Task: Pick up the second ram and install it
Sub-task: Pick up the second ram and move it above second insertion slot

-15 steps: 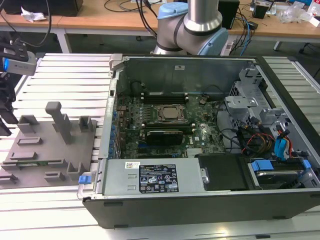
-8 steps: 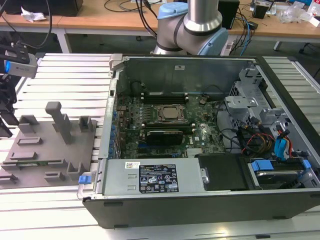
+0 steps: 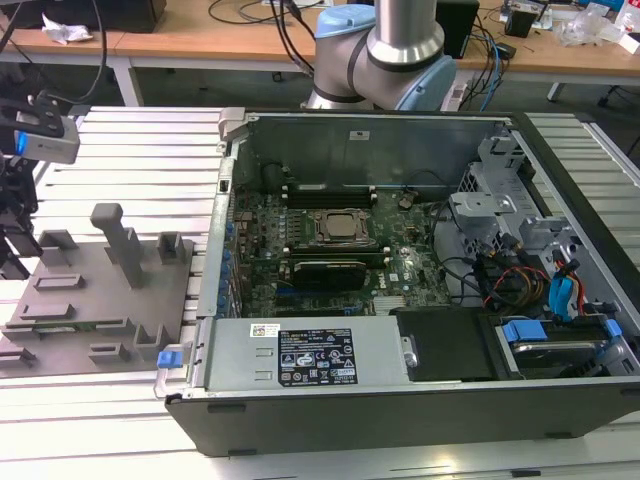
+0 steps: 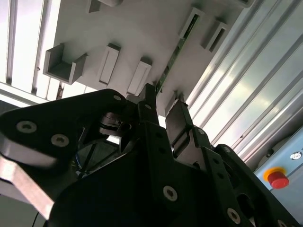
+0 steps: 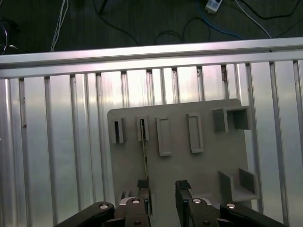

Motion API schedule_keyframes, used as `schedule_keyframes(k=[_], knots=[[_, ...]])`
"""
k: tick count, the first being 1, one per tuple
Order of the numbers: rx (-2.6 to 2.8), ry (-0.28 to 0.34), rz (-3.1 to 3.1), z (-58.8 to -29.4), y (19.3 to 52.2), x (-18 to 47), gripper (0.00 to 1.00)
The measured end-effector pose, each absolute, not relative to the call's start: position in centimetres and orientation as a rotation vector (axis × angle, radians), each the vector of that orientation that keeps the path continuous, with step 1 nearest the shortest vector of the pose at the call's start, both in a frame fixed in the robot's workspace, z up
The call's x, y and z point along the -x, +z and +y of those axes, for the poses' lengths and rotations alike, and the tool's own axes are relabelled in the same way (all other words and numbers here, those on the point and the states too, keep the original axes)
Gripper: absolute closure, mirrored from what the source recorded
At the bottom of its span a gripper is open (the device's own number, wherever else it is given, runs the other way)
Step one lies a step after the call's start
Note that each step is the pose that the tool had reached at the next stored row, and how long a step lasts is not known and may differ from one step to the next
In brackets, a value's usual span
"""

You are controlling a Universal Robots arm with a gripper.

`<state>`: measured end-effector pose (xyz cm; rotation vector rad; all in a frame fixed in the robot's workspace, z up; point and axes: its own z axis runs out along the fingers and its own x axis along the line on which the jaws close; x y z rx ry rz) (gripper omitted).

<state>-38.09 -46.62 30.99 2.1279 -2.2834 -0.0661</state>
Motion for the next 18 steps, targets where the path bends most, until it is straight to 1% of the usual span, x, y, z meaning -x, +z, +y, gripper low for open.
schedule_keyframes(k=[10,12,18], knots=[[-2.13,-0.066,-2.281,-46.6,30.1,38.1,0.64],[-2.135,-0.066,-2.277,-46.6,28.7,38.1,0.64],[-2.136,-0.066,-2.275,-46.6,28.2,38.1,0.64]])
